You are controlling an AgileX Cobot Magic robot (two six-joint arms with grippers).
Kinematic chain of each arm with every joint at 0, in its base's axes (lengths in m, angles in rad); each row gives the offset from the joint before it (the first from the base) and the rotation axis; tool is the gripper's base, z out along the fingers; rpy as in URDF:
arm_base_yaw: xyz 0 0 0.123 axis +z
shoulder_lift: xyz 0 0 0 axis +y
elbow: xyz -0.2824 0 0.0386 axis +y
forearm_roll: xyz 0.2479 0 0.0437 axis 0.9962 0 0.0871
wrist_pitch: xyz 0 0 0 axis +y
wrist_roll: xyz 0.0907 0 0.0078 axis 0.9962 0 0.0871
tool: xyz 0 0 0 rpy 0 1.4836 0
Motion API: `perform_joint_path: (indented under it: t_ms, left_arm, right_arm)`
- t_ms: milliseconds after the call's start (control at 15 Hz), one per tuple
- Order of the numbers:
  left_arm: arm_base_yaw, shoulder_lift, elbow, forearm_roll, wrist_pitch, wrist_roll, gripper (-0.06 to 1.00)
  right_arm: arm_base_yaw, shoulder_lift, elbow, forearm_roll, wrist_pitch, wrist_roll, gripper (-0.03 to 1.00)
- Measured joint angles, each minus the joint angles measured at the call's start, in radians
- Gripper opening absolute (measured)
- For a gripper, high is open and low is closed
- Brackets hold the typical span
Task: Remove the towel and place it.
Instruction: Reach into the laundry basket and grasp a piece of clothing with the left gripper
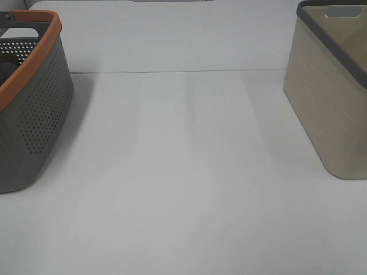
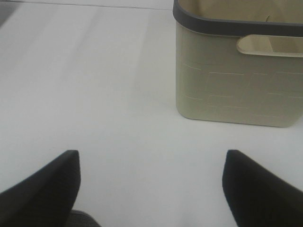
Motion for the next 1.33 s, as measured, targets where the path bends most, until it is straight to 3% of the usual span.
perform_joint_path:
  t_ms: [1333]
  left_arm:
    - [0.0,0.0,0.0,0.0,0.0,0.0,0.82]
  right_arm:
    - [0.0,0.0,0.0,0.0,0.0,0.0,0.78]
